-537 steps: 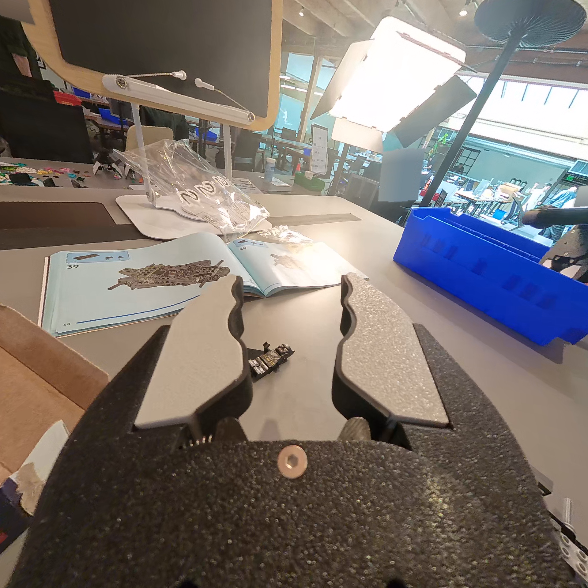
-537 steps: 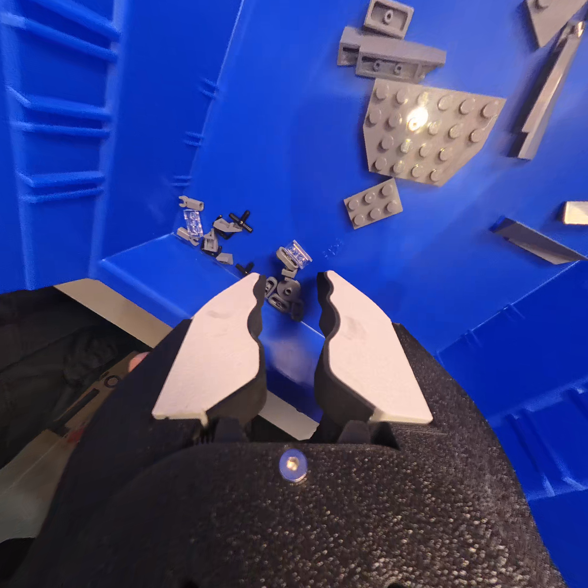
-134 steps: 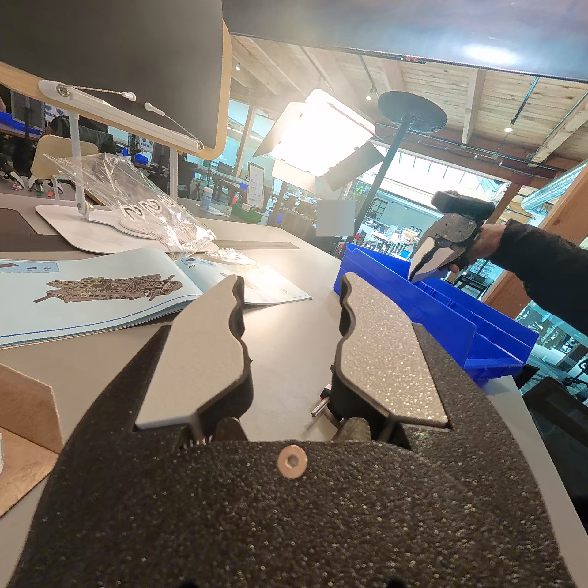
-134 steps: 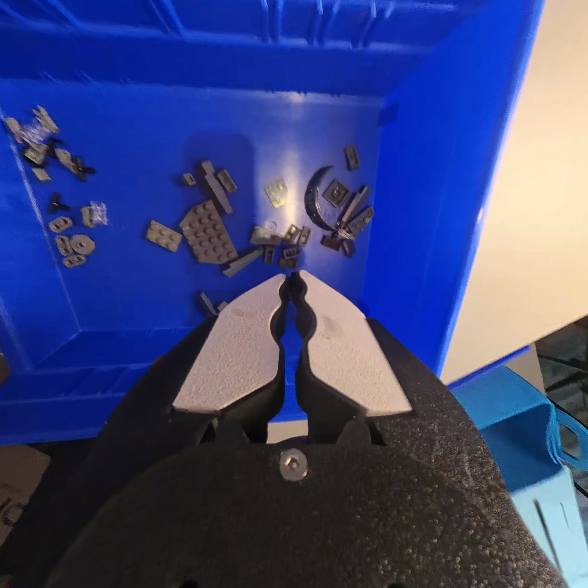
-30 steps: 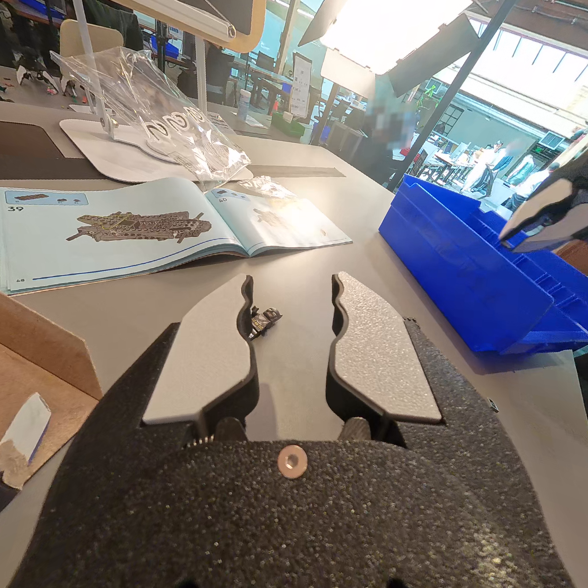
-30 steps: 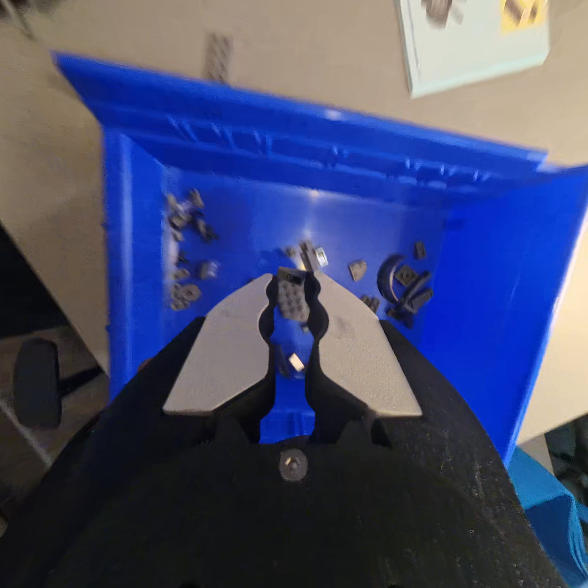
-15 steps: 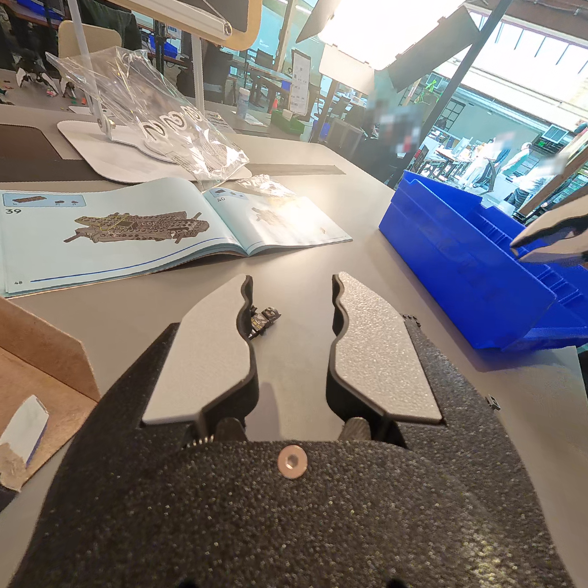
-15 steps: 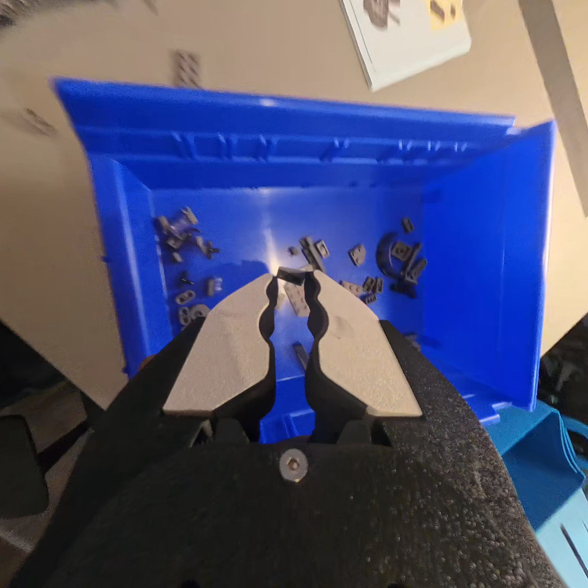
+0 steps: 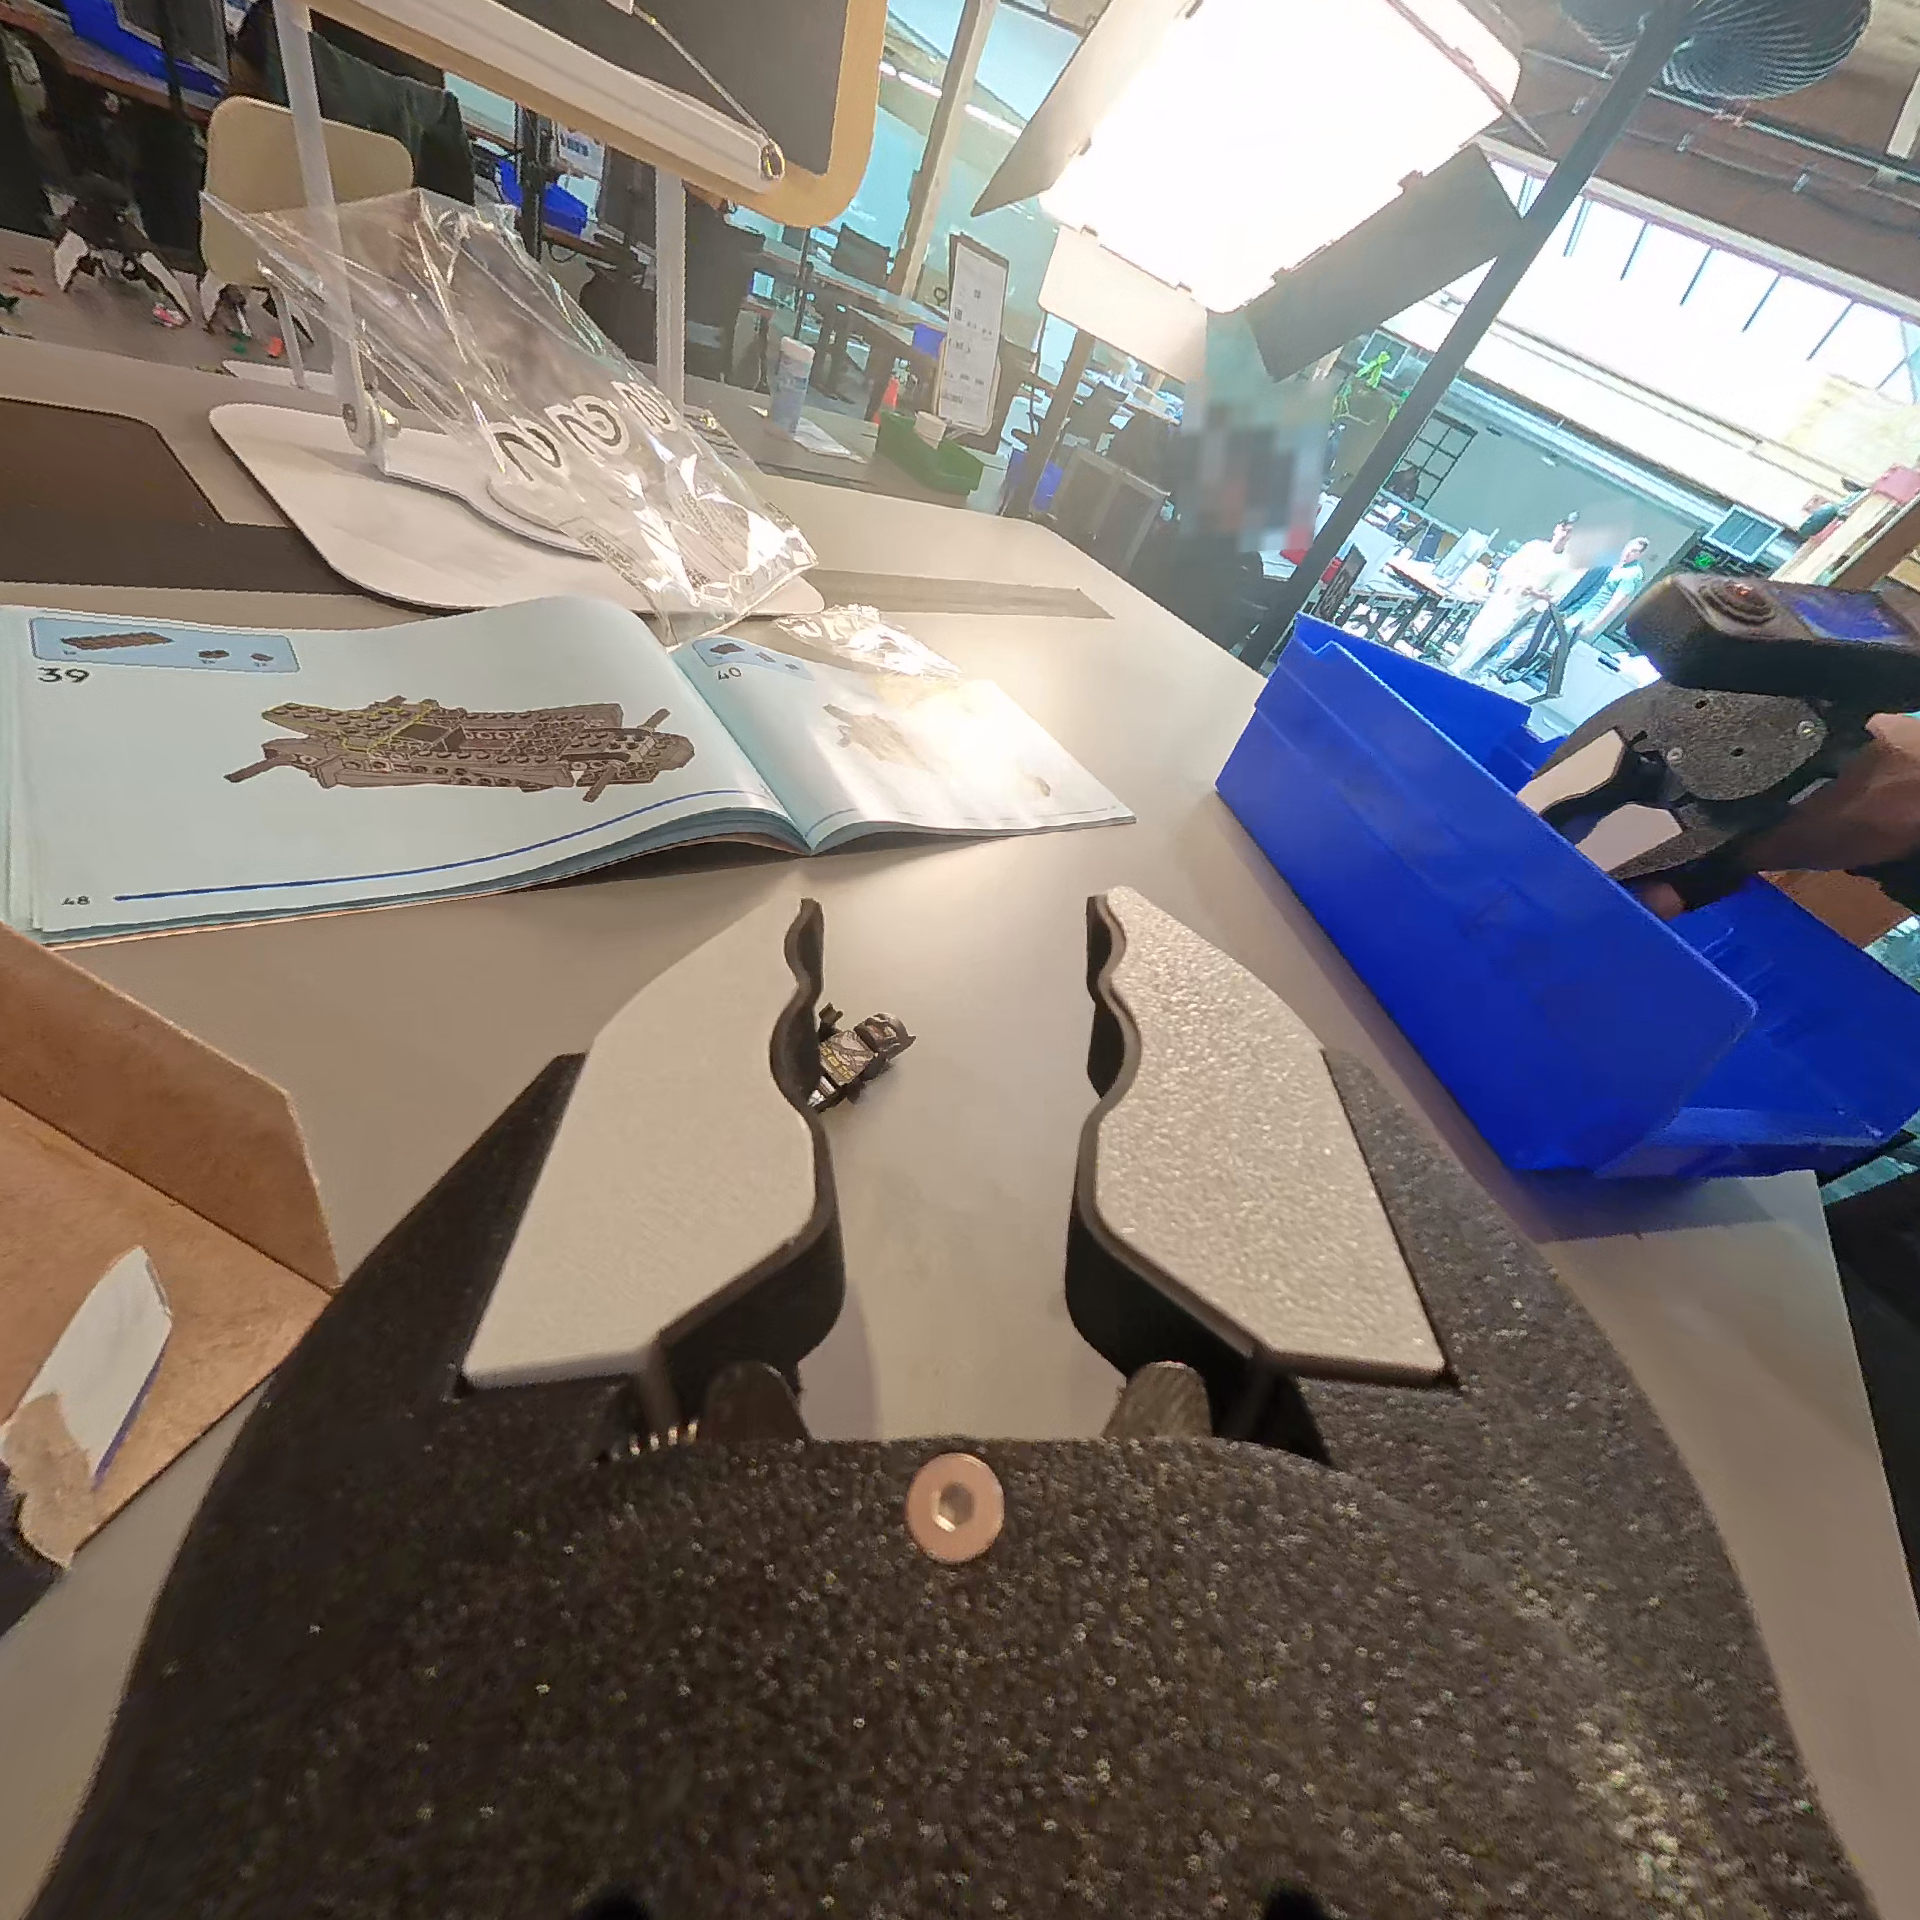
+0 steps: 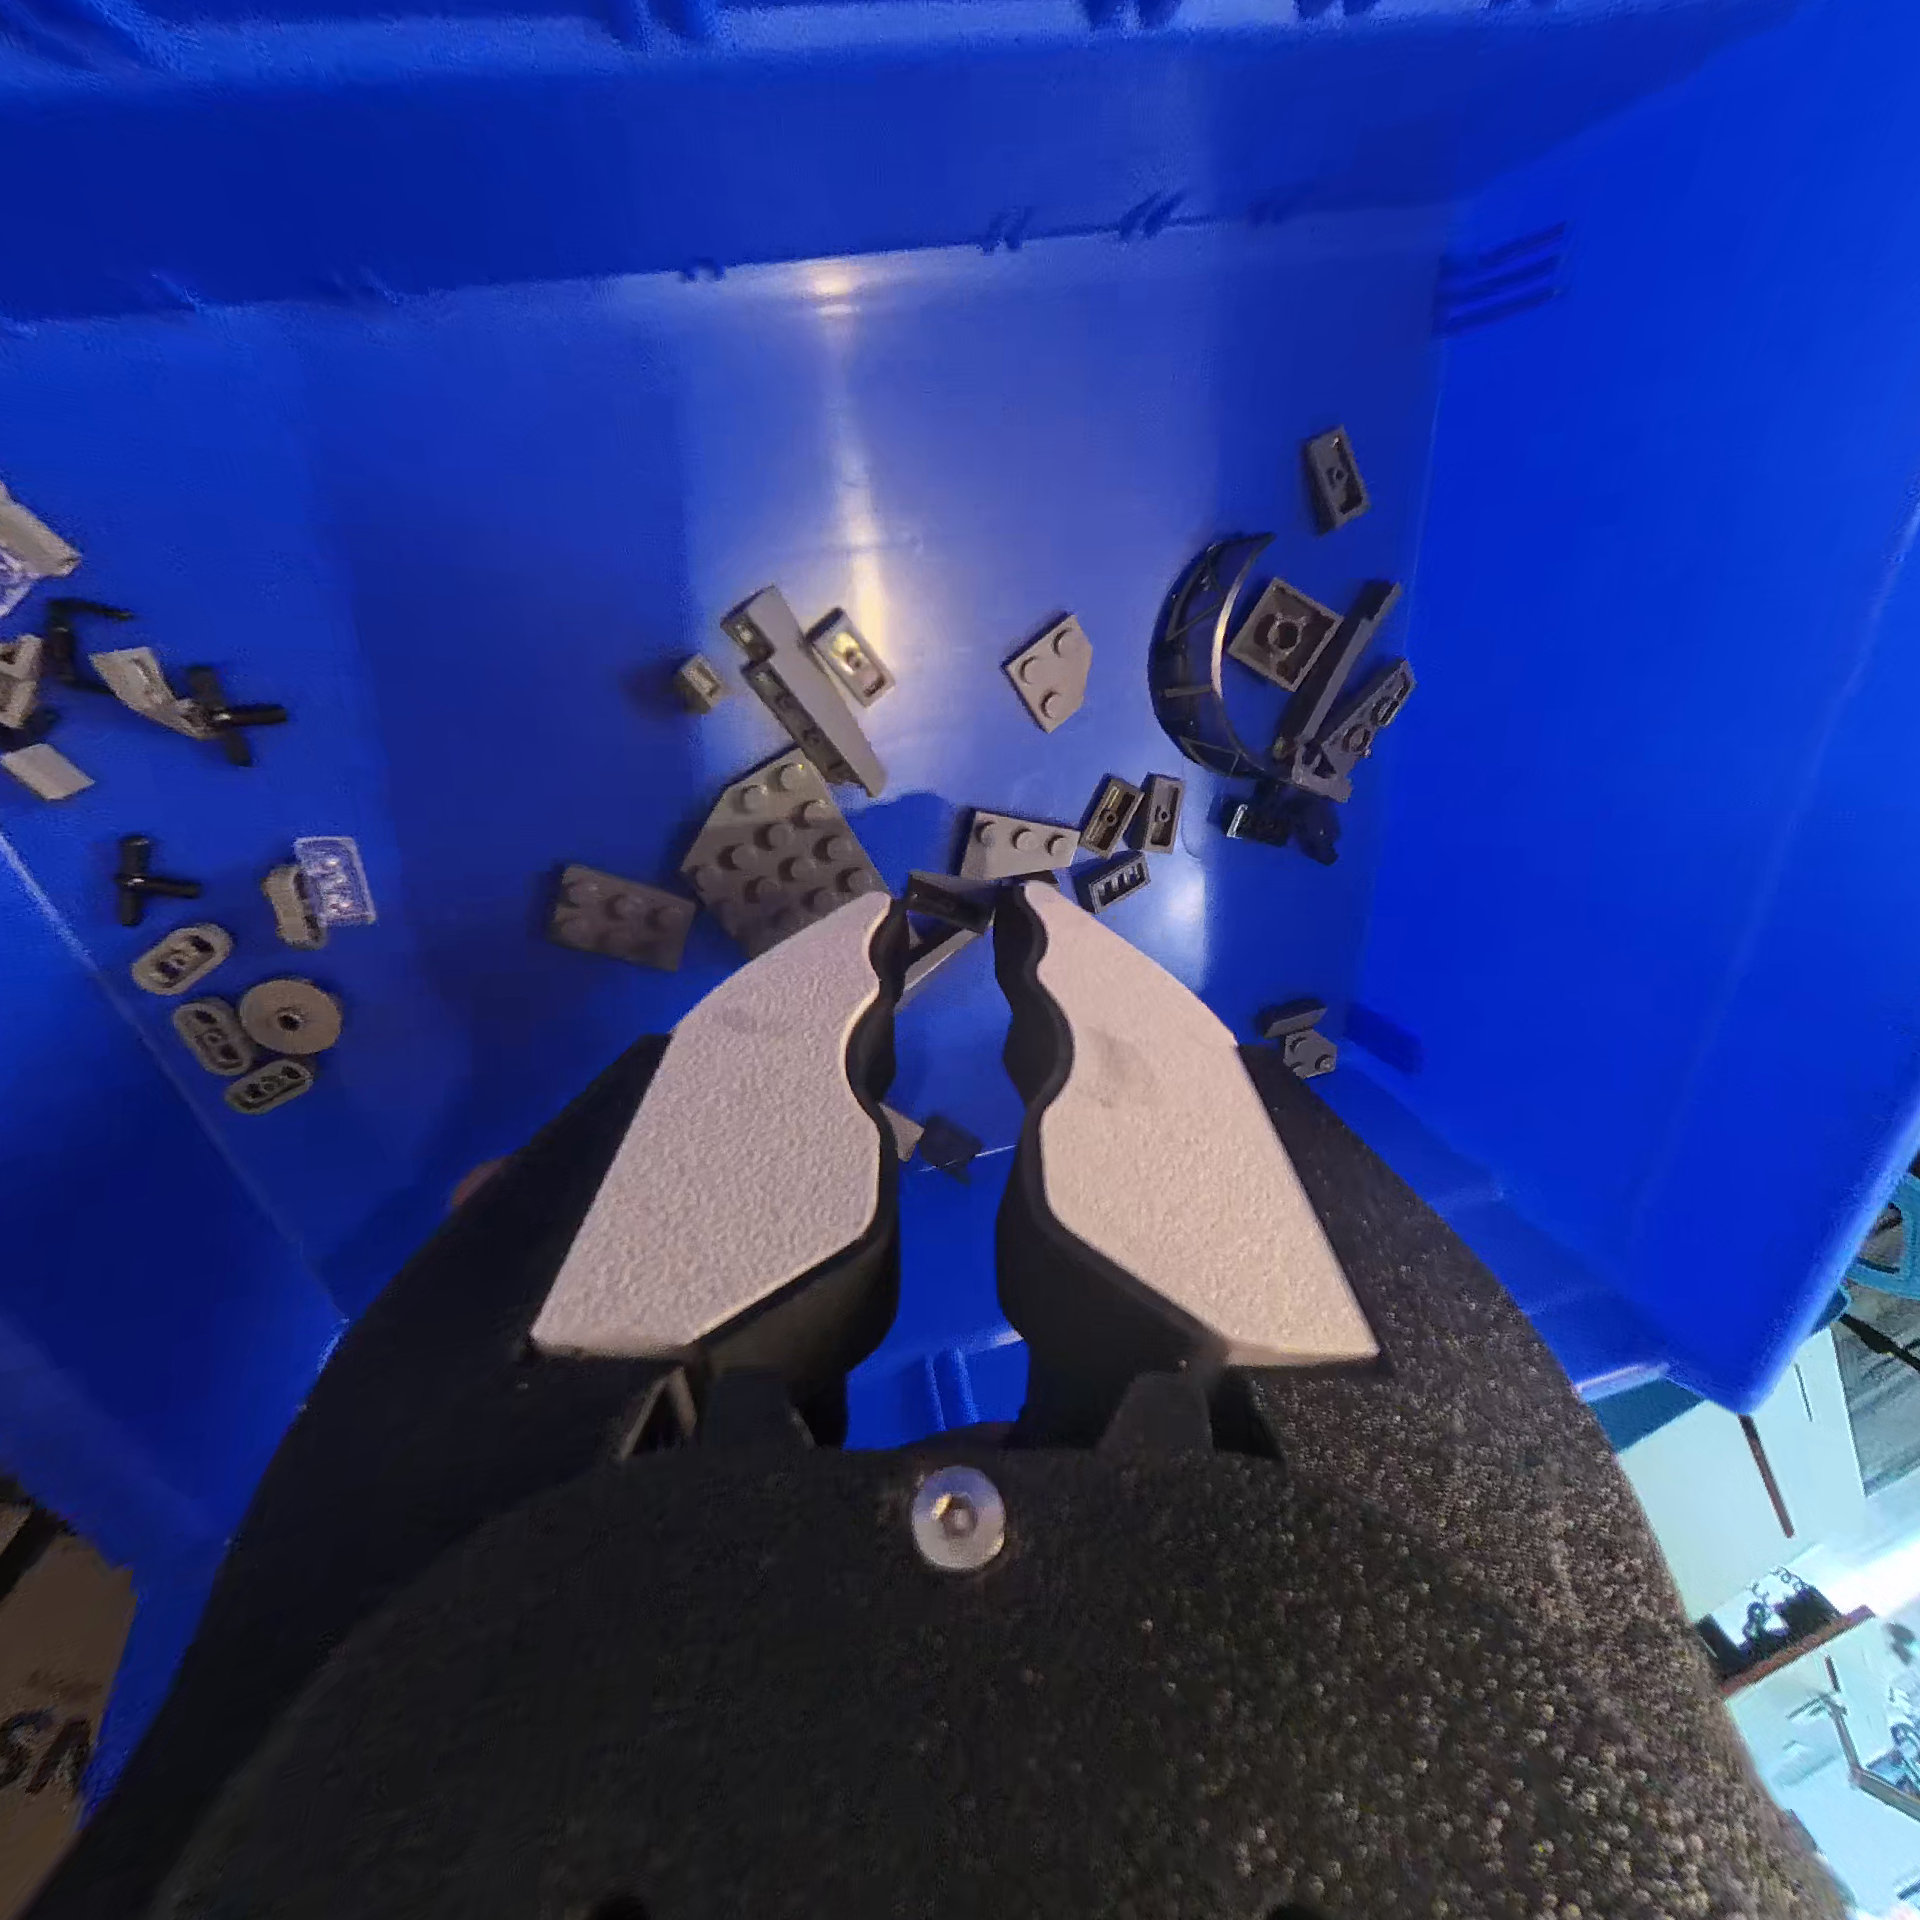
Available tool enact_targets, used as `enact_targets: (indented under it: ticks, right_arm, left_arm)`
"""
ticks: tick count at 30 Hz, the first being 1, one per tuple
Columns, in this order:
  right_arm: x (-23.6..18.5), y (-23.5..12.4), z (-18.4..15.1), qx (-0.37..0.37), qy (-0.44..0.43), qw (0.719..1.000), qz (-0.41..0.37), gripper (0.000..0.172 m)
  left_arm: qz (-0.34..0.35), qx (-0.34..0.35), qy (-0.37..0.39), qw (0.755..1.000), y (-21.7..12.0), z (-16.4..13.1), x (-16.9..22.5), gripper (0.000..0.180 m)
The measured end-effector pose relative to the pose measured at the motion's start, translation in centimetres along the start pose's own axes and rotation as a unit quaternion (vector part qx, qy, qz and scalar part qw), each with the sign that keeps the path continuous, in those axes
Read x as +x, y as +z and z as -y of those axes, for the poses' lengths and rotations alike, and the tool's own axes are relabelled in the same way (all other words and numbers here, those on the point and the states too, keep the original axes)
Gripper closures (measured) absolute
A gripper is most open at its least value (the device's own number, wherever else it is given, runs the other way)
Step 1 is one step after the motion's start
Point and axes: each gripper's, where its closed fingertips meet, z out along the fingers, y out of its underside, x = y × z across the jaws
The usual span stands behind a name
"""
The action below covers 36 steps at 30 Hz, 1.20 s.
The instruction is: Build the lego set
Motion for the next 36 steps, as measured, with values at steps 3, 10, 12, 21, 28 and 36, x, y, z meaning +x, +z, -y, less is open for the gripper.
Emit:
enact_targets:
  ticks: [3, 10, 12, 21, 28, 36]
  right_arm:
    - [0.3, 0.2, 0.1, -0.005, -0.010, 1.000, -0.006, 0.155]
    - [0.3, -0.3, 0.3, 0.007, -0.008, 1.000, -0.007, 0.154]
    - [0.4, -0.5, 0.1, 0.009, -0.008, 1.000, -0.009, 0.154]
    - [1.5, -1.9, -1.1, 0.024, 0.013, 1.000, -0.015, 0.150]
    - [2.8, -1.8, -0.9, 0.032, 0.027, 0.999, -0.024, 0.150]
    - [3.7, -0.9, 1.9, 0.054, 0.028, 0.998, -0.025, 0.150]
  left_arm:
    - [0.000, -0.004, 0.000, 1.000, 0.1, -0.1, 0.0, 0.131]
    - [0.000, -0.003, -0.002, 1.000, 0.1, -0.1, 0.0, 0.131]
    - [0.000, -0.003, -0.003, 1.000, 0.1, -0.1, 0.0, 0.131]
    - [-0.002, -0.009, -0.009, 1.000, 0.2, -0.2, -0.1, 0.131]
    - [-0.003, -0.010, -0.014, 1.000, 0.2, -0.2, -0.2, 0.130]
    - [-0.002, -0.007, -0.016, 1.000, 0.2, -0.2, -0.3, 0.130]
